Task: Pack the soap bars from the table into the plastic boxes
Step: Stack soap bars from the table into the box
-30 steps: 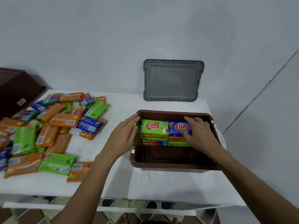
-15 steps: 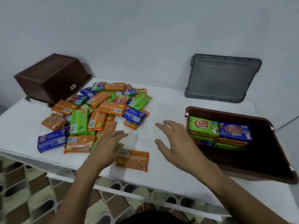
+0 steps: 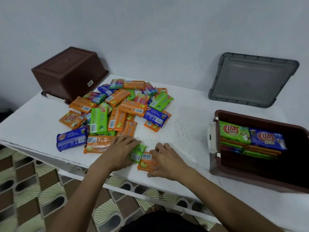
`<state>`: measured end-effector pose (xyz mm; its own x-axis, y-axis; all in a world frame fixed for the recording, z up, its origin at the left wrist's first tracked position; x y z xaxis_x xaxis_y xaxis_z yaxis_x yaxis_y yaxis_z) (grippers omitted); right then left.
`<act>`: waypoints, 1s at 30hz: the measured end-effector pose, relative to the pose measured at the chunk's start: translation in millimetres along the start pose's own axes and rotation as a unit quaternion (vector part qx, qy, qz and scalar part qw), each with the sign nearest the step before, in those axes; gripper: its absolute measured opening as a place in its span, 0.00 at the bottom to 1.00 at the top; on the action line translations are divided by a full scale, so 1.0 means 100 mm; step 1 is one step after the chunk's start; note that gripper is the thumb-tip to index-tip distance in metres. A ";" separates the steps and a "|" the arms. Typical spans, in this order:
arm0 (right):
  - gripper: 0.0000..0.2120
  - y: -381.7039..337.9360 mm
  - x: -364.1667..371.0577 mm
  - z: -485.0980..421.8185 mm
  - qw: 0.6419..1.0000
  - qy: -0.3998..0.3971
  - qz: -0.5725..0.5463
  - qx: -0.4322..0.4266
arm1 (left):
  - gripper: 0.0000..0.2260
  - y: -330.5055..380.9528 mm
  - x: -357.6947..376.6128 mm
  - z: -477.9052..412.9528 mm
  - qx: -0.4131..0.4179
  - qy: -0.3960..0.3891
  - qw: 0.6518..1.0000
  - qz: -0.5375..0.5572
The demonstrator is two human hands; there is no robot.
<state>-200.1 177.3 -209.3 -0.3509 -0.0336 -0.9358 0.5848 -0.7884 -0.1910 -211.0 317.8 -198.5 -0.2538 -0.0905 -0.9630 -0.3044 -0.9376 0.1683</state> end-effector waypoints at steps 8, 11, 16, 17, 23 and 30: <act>0.32 0.14 -0.13 0.06 1.000 0.016 -0.017 0.013 | 0.34 0.06 -0.09 -0.06 0.029 0.048 0.998 -0.005; 0.29 0.26 -0.37 0.20 0.993 0.027 -0.111 0.037 | 0.35 0.13 -0.27 -0.08 0.033 0.094 0.995 0.017; 0.32 0.47 -0.88 0.54 0.938 0.055 -0.339 0.053 | 0.34 0.31 -0.63 -0.14 0.010 0.160 0.983 0.090; 0.33 0.51 -0.97 0.62 0.925 0.058 -0.372 0.051 | 0.33 0.36 -0.70 -0.15 0.017 0.171 0.979 0.109; 0.29 0.96 -1.32 1.03 0.867 0.097 -0.488 0.040 | 0.31 0.74 -1.02 -0.28 0.053 0.215 0.936 0.273; 0.28 1.57 -1.39 1.48 0.809 0.123 -0.571 0.076 | 0.28 1.23 -1.28 -0.43 0.104 0.267 0.849 0.444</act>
<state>-167.8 -32.6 -65.3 -0.4324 0.8768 -0.2102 -0.1204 -0.2871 -0.9503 -176.0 199.6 -63.5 -0.0327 -0.9224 -0.3850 -0.3807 -0.3446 0.8581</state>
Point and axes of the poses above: each hand's wrist, its own z-axis away from the middle knuckle, its own x-axis out of the palm, y = z × x, the point moved 8 cm from there along -z, towards the middle knuckle, and after that the axes turned 7 degrees about x, right-handed, at the moved point
